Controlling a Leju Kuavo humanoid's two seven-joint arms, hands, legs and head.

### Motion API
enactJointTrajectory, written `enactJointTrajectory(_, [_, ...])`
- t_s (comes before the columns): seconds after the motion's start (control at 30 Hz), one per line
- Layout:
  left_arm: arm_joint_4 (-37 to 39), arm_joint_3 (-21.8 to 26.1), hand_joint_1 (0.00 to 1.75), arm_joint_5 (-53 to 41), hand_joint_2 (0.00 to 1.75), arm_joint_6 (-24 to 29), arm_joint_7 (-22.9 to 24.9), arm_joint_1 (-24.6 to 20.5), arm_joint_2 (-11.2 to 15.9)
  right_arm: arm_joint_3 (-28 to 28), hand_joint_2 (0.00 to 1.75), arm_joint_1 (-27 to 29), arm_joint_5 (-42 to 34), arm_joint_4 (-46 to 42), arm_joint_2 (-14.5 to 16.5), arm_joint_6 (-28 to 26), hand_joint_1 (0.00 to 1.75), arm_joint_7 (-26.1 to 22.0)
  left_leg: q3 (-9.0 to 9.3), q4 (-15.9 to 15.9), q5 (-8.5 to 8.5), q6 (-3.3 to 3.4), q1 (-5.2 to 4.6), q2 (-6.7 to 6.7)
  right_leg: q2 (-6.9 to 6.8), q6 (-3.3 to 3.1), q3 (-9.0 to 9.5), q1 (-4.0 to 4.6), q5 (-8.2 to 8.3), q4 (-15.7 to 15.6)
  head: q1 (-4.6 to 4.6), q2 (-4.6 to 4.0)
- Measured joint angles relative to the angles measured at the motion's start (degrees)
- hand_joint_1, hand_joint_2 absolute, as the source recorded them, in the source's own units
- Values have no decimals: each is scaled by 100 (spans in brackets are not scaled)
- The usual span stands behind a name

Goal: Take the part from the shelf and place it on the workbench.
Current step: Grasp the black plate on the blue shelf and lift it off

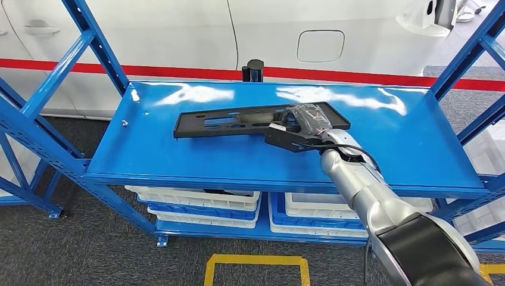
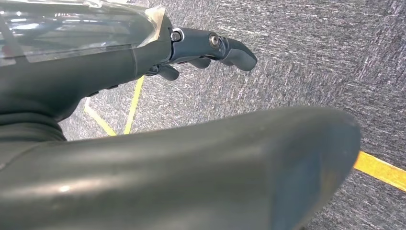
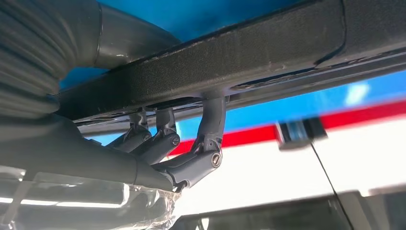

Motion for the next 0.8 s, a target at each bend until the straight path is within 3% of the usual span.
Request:
enactJointTrajectory(0.37, [0,0,0,16,0,46,-20,0,1,-390,175,232,-330,-391,-17,-615,175,-420,-6,0,0,0,0,-1,-1,0,-5,0,0,0,0,0])
enactJointTrajectory(0.57, [0,0,0,13,0,47,-26,2,8,-717,175,752,-619,-1258,-180,-1167,175,-616,-9,0,0,0,-1,-5,-4,0,-6,0,-1,-1,-1,0])
enactJointTrajectory(0.8, [0,0,0,24,0,57,-158,6,30,-1133,175,1387,-970,-2256,-485,-1426,175,-793,-13,0,-2,1,-1,-5,-4,1,-8,0,-1,-7,-1,0])
